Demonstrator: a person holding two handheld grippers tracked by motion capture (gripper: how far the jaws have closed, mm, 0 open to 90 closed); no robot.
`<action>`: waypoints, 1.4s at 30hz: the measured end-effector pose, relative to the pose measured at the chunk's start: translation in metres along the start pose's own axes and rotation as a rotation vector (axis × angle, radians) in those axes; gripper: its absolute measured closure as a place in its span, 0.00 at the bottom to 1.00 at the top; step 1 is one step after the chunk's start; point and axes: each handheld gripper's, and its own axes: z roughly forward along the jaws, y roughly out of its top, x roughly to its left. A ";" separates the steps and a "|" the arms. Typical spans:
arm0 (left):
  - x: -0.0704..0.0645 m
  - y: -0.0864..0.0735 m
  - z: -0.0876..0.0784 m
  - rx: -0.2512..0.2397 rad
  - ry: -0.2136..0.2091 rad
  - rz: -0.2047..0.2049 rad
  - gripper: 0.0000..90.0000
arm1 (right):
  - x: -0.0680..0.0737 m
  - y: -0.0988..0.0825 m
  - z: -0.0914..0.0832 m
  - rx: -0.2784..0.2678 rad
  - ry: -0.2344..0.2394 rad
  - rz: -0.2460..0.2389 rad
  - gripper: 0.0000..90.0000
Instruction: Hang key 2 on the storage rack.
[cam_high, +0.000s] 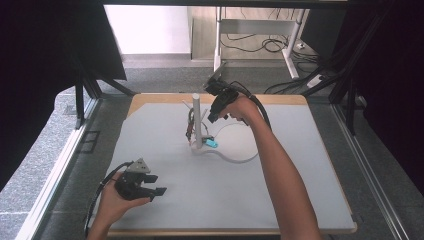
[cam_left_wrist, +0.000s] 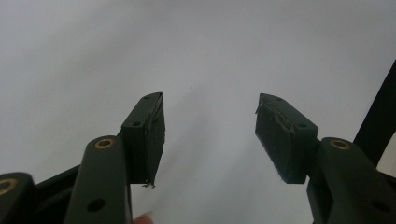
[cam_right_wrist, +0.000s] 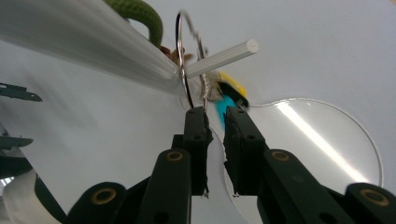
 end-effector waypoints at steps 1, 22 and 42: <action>0.000 0.000 0.000 0.000 0.000 0.000 0.48 | 0.000 -0.002 -0.002 -0.003 0.003 0.006 0.85; -0.003 0.000 0.001 0.013 0.021 -0.003 0.48 | -0.019 -0.100 -0.042 -0.203 -0.025 0.037 0.57; -0.005 -0.002 0.005 0.036 0.046 -0.006 0.48 | -0.038 -0.270 -0.010 -0.417 -0.026 0.072 0.54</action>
